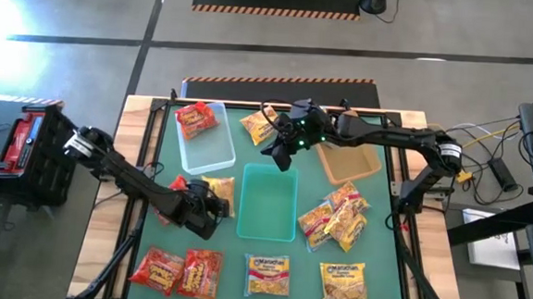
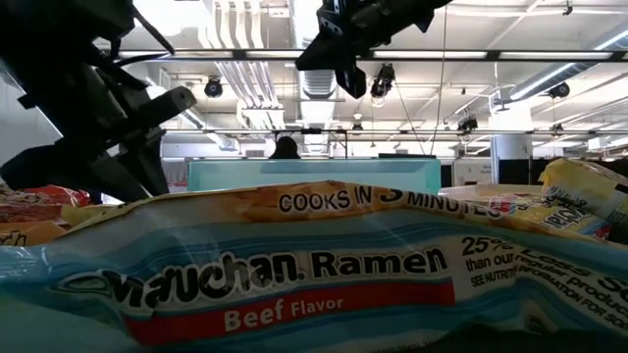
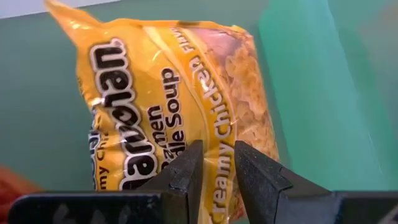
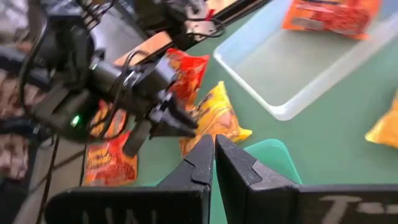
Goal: Sort Maruchan noodles
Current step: Put the yellow noodle pack into the blue bin
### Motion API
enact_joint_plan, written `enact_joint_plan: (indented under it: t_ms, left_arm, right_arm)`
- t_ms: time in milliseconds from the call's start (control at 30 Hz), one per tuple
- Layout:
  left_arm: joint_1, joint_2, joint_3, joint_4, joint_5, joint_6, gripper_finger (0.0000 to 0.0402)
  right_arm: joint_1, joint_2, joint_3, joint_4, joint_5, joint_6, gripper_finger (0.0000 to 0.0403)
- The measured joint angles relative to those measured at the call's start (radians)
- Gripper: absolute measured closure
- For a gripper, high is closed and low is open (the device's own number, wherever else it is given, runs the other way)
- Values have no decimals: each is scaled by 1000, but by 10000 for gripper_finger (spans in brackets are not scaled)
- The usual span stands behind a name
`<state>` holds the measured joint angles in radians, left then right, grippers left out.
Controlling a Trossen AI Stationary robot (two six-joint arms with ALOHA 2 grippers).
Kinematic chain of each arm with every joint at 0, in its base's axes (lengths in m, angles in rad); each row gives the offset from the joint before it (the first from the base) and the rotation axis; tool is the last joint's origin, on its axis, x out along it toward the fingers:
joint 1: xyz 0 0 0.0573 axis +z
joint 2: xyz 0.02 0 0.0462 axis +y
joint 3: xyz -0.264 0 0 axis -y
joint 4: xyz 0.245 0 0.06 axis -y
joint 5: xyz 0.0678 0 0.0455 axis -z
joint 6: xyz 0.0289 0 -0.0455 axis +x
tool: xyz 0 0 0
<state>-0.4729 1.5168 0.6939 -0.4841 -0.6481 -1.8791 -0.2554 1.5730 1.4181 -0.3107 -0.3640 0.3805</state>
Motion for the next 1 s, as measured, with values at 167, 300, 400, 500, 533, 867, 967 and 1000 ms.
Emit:
enact_joint_plan:
  t_ms: [167,300,400,500,533,867,967,1000]
  left_arm:
    - [0,34,1,173,22,102,325]
    - [-1,43,1,202,41,129,325]
    - [-4,43,2,193,52,141,325]
    - [-5,39,2,202,61,174,325]
    - [-5,38,1,204,62,177,325]
    - [-7,31,0,206,63,177,325]
    - [-9,29,-1,207,62,177,325]
    - [-9,27,-1,210,63,177,325]
  right_arm:
    - [0,0,0,0,18,39,394]
    - [0,0,0,-2,16,38,394]
    - [0,0,0,-2,15,49,394]
    - [0,0,0,-2,15,95,394]
    - [0,0,0,-2,16,96,394]
    - [0,0,-1,-3,16,89,394]
    - [0,0,-1,-5,16,87,394]
    - [0,0,-1,-8,16,87,394]
